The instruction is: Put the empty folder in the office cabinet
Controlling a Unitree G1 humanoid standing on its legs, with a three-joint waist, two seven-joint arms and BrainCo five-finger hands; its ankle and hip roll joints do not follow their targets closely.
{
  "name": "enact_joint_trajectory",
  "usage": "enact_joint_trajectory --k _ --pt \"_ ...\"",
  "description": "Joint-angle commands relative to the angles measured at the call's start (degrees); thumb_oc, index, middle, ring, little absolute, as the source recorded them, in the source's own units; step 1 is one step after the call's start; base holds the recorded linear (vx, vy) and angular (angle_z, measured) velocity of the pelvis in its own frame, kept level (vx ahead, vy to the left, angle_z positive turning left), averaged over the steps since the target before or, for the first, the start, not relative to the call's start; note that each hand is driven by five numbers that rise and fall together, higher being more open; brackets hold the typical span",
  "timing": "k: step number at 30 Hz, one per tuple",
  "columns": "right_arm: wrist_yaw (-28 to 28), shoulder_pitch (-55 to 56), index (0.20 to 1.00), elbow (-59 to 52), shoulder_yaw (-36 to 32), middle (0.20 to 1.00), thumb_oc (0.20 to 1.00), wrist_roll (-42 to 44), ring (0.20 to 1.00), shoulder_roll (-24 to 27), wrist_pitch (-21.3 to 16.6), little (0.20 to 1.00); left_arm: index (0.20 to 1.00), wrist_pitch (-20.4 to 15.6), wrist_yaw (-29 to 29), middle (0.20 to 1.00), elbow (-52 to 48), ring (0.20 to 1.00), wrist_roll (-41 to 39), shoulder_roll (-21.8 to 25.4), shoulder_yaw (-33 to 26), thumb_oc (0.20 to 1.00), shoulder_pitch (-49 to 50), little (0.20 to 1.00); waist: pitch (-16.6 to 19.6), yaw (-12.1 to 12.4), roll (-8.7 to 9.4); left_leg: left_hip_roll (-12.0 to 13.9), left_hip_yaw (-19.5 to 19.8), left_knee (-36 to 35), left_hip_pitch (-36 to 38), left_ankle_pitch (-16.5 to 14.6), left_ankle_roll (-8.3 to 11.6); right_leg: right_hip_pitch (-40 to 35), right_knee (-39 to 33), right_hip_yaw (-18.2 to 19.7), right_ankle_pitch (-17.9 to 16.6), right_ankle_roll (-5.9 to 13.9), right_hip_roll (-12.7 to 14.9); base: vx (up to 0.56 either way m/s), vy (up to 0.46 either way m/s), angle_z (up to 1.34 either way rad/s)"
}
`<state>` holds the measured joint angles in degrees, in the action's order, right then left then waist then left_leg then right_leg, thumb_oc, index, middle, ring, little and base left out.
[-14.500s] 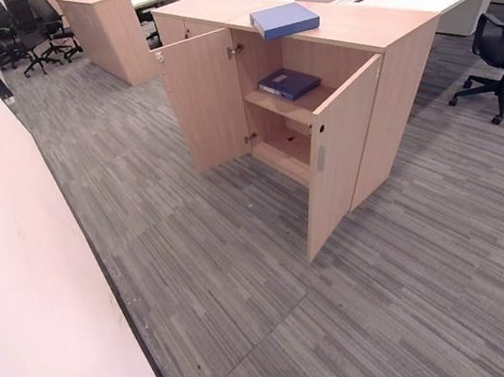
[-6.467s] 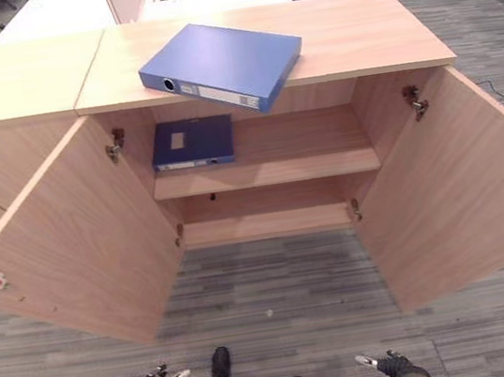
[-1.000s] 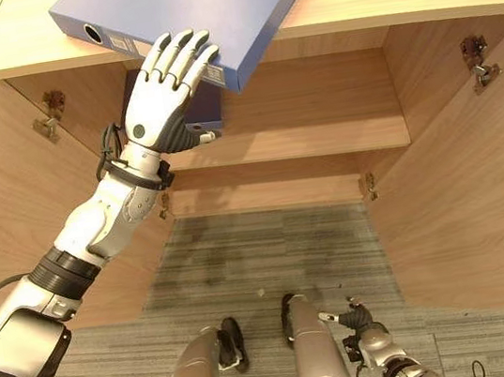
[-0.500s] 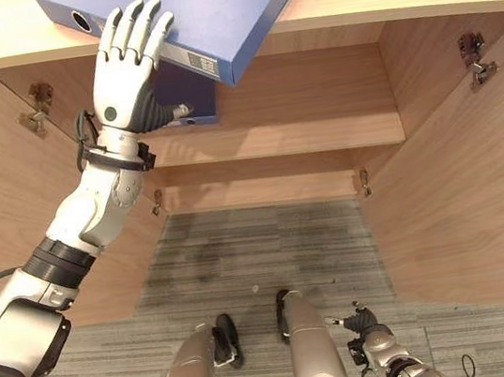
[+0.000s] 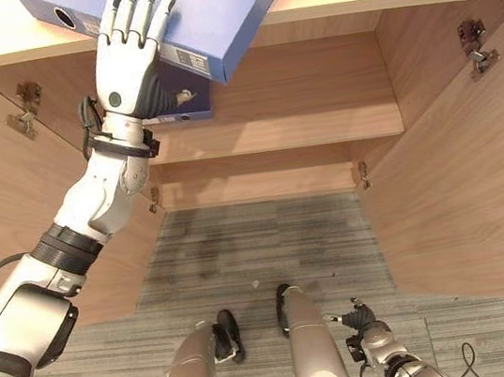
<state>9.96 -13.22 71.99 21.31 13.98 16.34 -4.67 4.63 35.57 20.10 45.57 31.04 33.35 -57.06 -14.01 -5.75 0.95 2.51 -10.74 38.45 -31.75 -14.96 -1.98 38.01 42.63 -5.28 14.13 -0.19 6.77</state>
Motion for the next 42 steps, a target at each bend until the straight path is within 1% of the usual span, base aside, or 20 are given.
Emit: enact_joint_trajectory --k 1,10,13,18,25,30,34,42 --pt "0.9 0.5 1.0 1.1 1.1 1.0 1.0 -0.8 1.0 0.6 -0.4 1.0 1.0 0.8 1.4 1.0 0.5 1.0 2.4 -1.2 -1.9 1.0 -5.3 1.0 1.5 -0.3 -0.26 0.7 3.1 -3.3 -4.0 3.6 -0.11 -5.6 -0.9 0.7 3.2 1.82 2.3 0.0 0.0 0.0" --pt "1.0 0.0 1.0 1.4 1.2 1.0 1.0 -0.7 1.0 0.8 -0.3 1.0 1.0 1.3 1.0 1.0 1.9 1.0 3.3 -2.1 0.1 1.0 -8.3 1.0 1.5 -0.5 -0.44 0.7 2.9 -3.0 -4.2 3.5 -0.28 -5.2 -0.5 0.9 3.1 1.84 2.3 0.0 0.0 0.0" --pt "1.1 0.0 1.0 1.6 1.3 1.0 1.0 -0.7 1.0 0.7 -0.3 1.0 1.0 1.7 1.6 1.0 1.8 1.0 3.4 -2.2 0.0 1.0 -8.8 1.0 1.5 -0.6 -0.48 0.8 2.9 -2.6 -4.4 3.3 -0.34 -5.0 -0.1 1.0 3.3 1.81 2.2 0.0 0.0 0.0" --pt "1.4 -0.2 1.0 2.2 1.7 1.0 1.0 -0.9 1.0 0.4 -0.2 1.0 1.0 2.7 4.0 1.0 -0.3 1.0 4.1 -3.2 -1.4 1.0 -9.8 1.0 1.7 -0.6 -0.44 0.9 2.7 -1.6 -4.3 2.8 -0.43 -5.2 0.4 1.3 3.8 1.71 2.1 0.01 0.0 0.0" --pt "1.8 -1.0 1.0 2.8 2.2 1.0 1.0 -1.6 1.0 0.1 -0.1 1.0 1.0 3.3 5.3 1.0 -3.7 1.0 5.9 -4.3 -2.0 1.0 -12.0 1.0 2.1 -0.6 -0.52 0.9 2.6 -2.5 -3.6 2.7 -0.44 -5.9 -0.5 1.5 3.3 2.05 2.1 0.0 0.0 0.0" --pt "1.7 -1.8 1.0 2.9 2.8 1.0 1.0 -1.7 1.0 -0.2 -0.1 1.0 1.0 3.4 5.0 1.0 -3.2 1.0 6.6 -5.2 -0.8 1.0 -13.7 1.0 2.2 -0.9 -0.64 0.8 2.5 -2.5 -3.7 2.7 -0.43 -5.7 -0.6 1.6 3.2 2.19 2.1 0.0 0.0 0.0" --pt "1.6 -2.0 1.0 3.0 2.9 1.0 1.0 -1.7 1.0 -0.1 -0.1 1.0 1.0 3.5 3.6 1.0 -1.8 1.0 6.9 -5.5 0.5 1.0 -14.6 1.0 2.1 -1.0 -0.85 0.9 2.5 -2.1 -4.0 2.6 -0.56 -5.4 -0.4 1.7 3.4 2.11 2.1 0.0 0.0 0.0" --pt "1.4 -1.8 1.0 3.1 2.6 1.0 1.0 -1.8 1.0 0.1 0.0 1.0 1.0 3.0 2.5 1.0 -0.7 1.0 6.7 -5.4 1.3 1.0 -14.6 1.0 1.9 -1.1 -0.88 1.0 2.5 -1.4 -4.5 2.4 -0.63 -4.9 0.2 1.8 3.6 1.98 2.2 0.0 0.001 -0.01"
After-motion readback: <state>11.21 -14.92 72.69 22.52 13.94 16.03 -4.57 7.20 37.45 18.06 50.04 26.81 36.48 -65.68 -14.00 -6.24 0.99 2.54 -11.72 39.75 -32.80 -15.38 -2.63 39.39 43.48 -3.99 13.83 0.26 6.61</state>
